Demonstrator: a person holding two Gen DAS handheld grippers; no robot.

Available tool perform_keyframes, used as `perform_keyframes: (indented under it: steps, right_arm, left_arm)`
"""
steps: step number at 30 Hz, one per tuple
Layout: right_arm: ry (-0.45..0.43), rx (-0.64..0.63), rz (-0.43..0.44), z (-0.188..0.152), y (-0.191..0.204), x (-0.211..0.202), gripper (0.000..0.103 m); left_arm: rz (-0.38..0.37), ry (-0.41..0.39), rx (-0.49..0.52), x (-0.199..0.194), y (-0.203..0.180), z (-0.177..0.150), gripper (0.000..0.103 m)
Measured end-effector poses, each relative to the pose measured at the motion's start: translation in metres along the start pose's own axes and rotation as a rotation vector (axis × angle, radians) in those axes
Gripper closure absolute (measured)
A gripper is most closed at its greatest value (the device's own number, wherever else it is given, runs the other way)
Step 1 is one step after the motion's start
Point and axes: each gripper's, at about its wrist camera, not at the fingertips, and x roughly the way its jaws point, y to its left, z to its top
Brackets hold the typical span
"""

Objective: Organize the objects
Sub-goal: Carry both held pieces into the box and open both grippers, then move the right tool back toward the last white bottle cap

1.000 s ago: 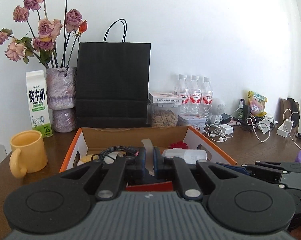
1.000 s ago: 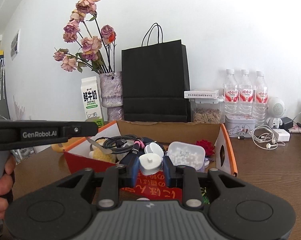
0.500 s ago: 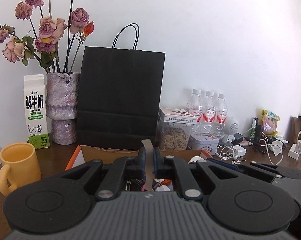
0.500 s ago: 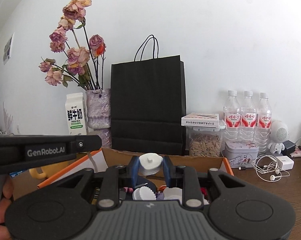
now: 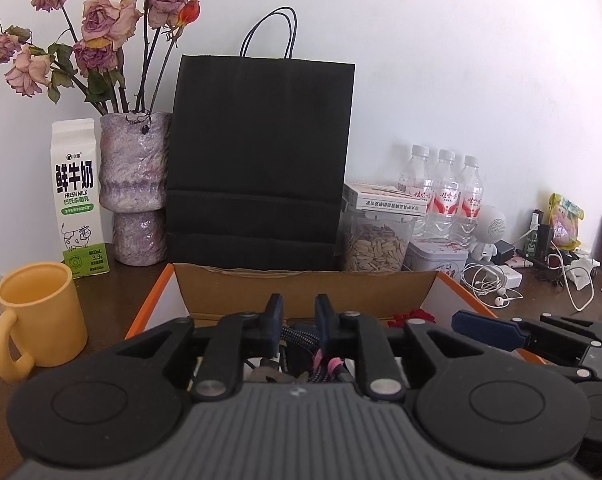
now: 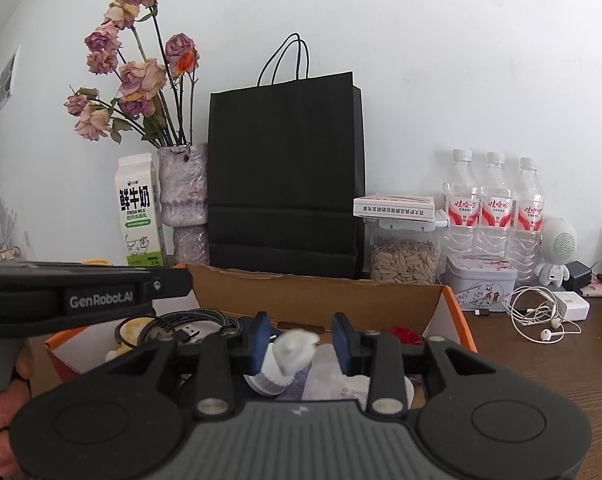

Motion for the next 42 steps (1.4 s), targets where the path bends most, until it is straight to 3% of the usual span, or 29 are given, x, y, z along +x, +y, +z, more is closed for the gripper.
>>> perform_keyframes:
  steps: [1, 2, 3, 4, 5, 6, 24, 30, 42]
  right_arm:
    - [-0.003, 0.003, -0.006, 0.0, 0.0, 0.0, 0.041]
    - [-0.007, 0.004, -0.017, -0.001, 0.0, -0.001, 0.021]
    - [-0.013, 0.002, -0.03, -0.001, 0.001, -0.002, 0.013]
    - [-0.022, 0.0, -0.043, -0.001, 0.001, -0.002, 0.003]
    - [-0.03, 0.0, -0.054, -0.001, 0.001, -0.003, 0.001]
    - [-0.033, 0.001, -0.058, -0.002, 0.001, -0.003, 0.0]
    - [-0.027, 0.006, -0.066, -0.007, 0.0, -0.006, 0.0]
    - [-0.039, -0.017, -0.068, -0.012, 0.003, -0.016, 0.0]
    - [-0.051, -0.056, -0.066, -0.027, 0.011, -0.053, 0.0]
  left_arm:
    - [0.008, -0.005, 0.0, -0.001, 0.0, 0.0, 0.05]
    - [0.019, -0.014, -0.002, -0.002, 0.001, -0.001, 0.037]
    - [0.028, -0.019, -0.002, -0.002, 0.002, -0.001, 0.031]
    - [0.036, -0.023, -0.004, -0.002, 0.002, -0.001, 0.019]
    - [0.044, -0.032, -0.009, -0.003, 0.004, 0.0, 0.004]
    - [0.059, -0.042, -0.012, -0.003, 0.004, 0.0, 0.0]
    - [0.093, -0.042, -0.007, -0.008, 0.009, -0.009, 0.0]
    - [0.112, -0.072, -0.034, -0.022, 0.013, -0.015, 0.0]
    - [0.117, -0.036, -0.017, -0.048, 0.017, -0.034, 0.0]
